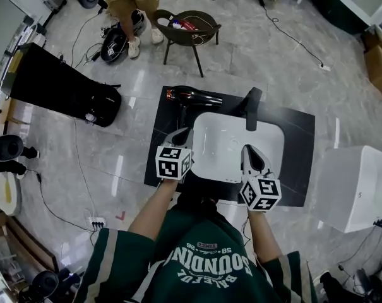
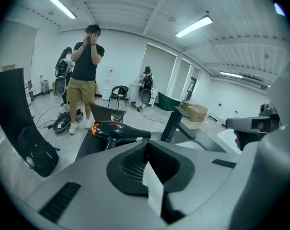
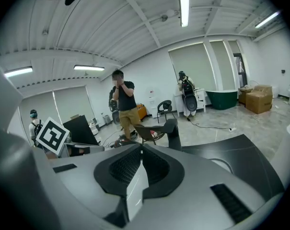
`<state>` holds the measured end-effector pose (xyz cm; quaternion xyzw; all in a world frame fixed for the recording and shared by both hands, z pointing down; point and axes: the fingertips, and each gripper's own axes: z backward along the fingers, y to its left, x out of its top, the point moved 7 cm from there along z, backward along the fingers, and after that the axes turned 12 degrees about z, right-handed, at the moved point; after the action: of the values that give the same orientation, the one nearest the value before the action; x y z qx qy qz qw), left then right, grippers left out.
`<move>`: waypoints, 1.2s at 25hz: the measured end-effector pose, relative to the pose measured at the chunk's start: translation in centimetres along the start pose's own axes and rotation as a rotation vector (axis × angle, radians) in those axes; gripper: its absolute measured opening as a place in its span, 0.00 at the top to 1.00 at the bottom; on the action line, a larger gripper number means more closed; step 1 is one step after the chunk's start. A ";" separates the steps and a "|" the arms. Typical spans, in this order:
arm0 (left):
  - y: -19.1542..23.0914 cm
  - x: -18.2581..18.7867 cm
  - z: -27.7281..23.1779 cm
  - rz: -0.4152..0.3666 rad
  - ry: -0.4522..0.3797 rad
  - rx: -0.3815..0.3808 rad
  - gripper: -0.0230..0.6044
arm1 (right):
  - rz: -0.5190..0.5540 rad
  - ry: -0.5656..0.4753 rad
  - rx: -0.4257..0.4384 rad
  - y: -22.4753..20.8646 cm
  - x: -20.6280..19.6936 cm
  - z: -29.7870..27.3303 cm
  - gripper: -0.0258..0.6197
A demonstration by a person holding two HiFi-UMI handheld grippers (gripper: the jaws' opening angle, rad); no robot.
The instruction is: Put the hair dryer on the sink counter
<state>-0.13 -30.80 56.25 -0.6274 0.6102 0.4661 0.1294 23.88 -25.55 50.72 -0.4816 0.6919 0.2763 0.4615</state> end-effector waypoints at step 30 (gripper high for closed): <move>-9.5 -1.1 7.9 -0.090 -0.122 -0.148 0.95 | 0.107 -0.095 0.029 0.9 0.5 8.1 0.89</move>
<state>5.12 -22.17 48.95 -0.6324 0.5363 0.5411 0.1403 25.98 -18.73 46.80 -0.4235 0.6977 0.3133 0.4855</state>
